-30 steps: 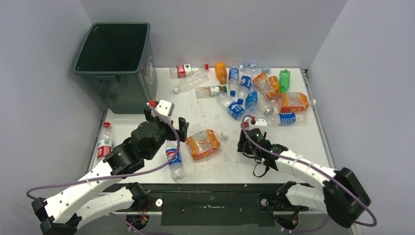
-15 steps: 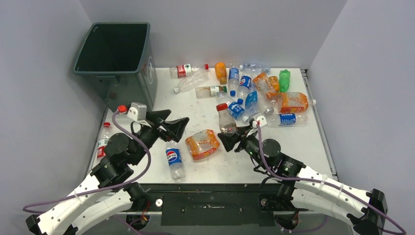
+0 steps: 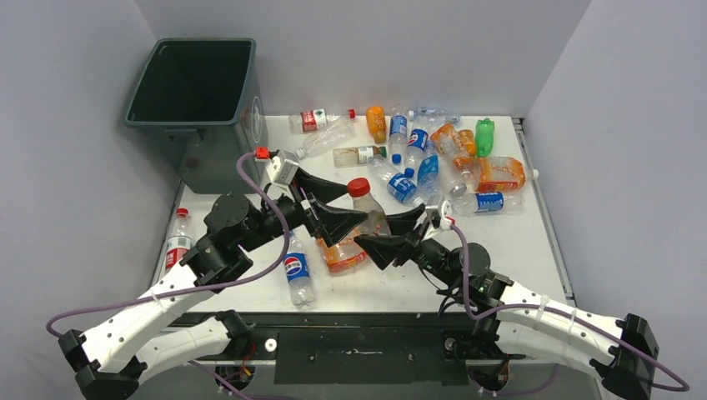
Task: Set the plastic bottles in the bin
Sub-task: Pick up the plastic bottle at the center of the board.
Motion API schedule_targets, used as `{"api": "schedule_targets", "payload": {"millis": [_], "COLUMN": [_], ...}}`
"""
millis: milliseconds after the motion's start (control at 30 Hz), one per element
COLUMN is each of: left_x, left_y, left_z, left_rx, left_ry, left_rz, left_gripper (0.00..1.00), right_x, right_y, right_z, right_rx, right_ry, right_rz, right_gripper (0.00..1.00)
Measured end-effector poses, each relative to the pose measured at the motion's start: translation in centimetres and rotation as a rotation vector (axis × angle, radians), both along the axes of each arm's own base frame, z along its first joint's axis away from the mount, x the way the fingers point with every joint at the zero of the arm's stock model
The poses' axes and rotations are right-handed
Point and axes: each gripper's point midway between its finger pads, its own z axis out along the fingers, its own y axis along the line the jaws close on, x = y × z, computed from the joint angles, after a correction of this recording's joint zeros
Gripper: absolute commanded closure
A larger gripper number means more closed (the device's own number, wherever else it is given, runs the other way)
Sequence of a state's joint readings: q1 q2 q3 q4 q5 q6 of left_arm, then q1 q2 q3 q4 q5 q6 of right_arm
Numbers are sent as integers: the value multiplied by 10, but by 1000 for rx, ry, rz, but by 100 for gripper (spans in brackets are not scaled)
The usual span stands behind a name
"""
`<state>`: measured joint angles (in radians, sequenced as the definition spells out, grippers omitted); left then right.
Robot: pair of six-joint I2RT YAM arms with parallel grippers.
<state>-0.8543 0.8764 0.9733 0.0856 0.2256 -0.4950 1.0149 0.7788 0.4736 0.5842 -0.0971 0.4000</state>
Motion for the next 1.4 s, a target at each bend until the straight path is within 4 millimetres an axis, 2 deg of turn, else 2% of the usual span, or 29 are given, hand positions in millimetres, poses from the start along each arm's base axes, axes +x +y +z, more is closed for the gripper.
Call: {"api": "schedule_targets", "payload": {"millis": [100, 233, 567, 733, 767, 833, 867, 900, 1000, 1033, 1067, 1200, 1233, 1267, 1333, 1367, 1400], "left_x": [-5, -6, 7, 7, 6, 5, 5, 6, 7, 6, 5, 5, 5, 5, 5, 5, 5], "left_y": [-3, -5, -8, -8, -8, -9, -10, -10, -10, -11, -12, -12, -12, -12, -12, -11, -11], "left_z": [-2, -1, 4, 5, 5, 4, 4, 4, 2, 2, 2, 3, 3, 3, 3, 4, 3], "left_rx": [7, 5, -30, -34, -34, -35, -36, -36, -33, -33, -33, -38, -40, -41, -41, -41, -39], "left_ry": [-2, 3, 36, 38, 40, 46, 49, 52, 57, 58, 62, 64, 64, 64, 64, 63, 61], "left_rz": [-34, -45, -3, -4, -7, -15, -19, -17, -20, -24, -30, -33, -33, -34, -34, -33, -32], "left_gripper": [1, 14, 35, 33, 35, 51, 54, 54, 43, 48, 57, 100, 100, 100, 100, 100, 100], "right_x": [-6, -12, -18, -19, -19, -19, -18, -20, -20, -19, -18, -18, -18, -18, -19, -18, -17], "right_y": [4, 10, 19, 19, 19, 19, 19, 19, 19, 19, 18, 16, 16, 16, 17, 17, 16], "right_z": [3, 3, -5, -5, -5, -5, -5, -3, 0, 1, 2, 7, 7, 8, 7, 7, 7], "right_rx": [9, 4, -25, -30, -30, -30, -29, -26, -12, -8, -3, 12, 13, 14, 13, 12, 11], "right_ry": [-14, -34, -44, -52, -53, -53, -54, -57, -61, -61, -61, -69, -71, -71, -70, -70, -65], "right_rz": [30, 61, 90, 88, 89, 86, 84, 88, 81, 75, 70, 57, 56, 55, 57, 55, 49], "right_gripper": [95, 95, 95, 95, 95, 95, 95, 95, 95, 95, 95, 95, 93, 81, 21, 5, 10]}}
